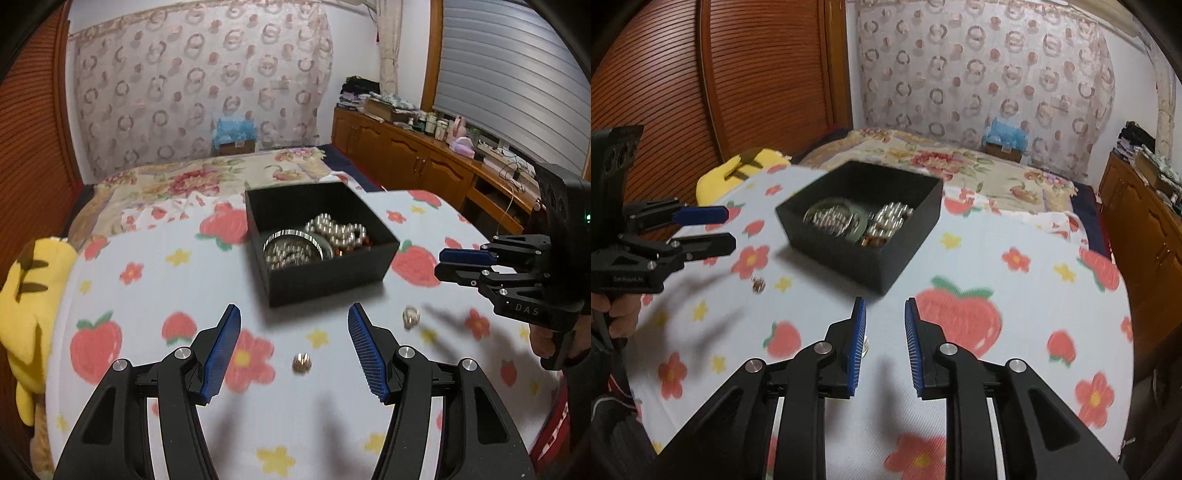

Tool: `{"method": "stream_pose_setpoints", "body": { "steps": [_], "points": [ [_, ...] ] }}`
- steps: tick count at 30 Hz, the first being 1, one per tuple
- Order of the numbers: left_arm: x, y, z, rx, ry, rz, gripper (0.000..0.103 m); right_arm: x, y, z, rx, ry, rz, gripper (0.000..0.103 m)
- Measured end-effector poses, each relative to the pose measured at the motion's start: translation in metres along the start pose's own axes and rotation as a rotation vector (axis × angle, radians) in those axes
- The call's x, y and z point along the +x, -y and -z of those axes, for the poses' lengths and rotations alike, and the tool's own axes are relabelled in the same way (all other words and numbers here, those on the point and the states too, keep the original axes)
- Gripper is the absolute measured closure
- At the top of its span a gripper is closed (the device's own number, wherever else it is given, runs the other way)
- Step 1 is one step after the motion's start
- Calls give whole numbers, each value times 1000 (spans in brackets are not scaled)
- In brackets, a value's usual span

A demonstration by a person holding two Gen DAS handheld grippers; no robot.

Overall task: Organize jewelry
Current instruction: 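Open both tools over the box and move them to the gold ring and earring, then grasp the gold pearl ring with the right tool while the left tool grasps the gold earring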

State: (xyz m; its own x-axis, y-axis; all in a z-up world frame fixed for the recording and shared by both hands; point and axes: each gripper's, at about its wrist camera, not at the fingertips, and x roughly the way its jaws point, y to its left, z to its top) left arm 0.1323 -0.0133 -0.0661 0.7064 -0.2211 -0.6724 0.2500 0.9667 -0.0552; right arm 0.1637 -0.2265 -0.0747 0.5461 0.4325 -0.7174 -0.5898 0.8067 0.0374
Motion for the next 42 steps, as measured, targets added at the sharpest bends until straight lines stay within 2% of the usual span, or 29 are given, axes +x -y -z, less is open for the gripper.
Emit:
{"method": "stream_pose_setpoints", "body": {
  "steps": [2, 5, 8, 10, 16, 22, 25, 35, 36, 39, 42],
  "points": [
    [-2, -1, 5, 5, -5, -6, 45, 4, -4, 8, -2, -18, -16, 64],
    [-3, -5, 16, 0, -22, 0, 45, 13, -9, 15, -1, -45, -29, 58],
    [-1, -6, 25, 0, -43, 2, 48, 21, -15, 18, -8, -63, -31, 57],
    [2, -6, 30, -2, -61, 9, 56, 27, -17, 17, -11, -74, -33, 57],
    [8, -3, 39, 6, -91, 24, 66, 41, -23, 19, -42, -105, -5, 57],
    [17, 4, 41, 28, -124, 25, 66, 43, -25, 19, -62, -106, 7, 59],
    [21, 8, 39, 41, -131, 22, 66, 42, -28, 20, -81, -102, 6, 74],
    [40, 13, 25, 82, -154, -22, 66, 40, -31, 21, -95, -99, 14, 75],
    [41, 13, 24, 83, -154, -23, 69, 40, -30, 21, -96, -99, 16, 75],
    [45, 14, 21, 91, -168, -14, 93, 40, -30, 21, -93, -99, 12, 75],
    [44, 15, 19, 104, -162, -22, 99, 40, -30, 21, -94, -99, 14, 75]
  ]
}}
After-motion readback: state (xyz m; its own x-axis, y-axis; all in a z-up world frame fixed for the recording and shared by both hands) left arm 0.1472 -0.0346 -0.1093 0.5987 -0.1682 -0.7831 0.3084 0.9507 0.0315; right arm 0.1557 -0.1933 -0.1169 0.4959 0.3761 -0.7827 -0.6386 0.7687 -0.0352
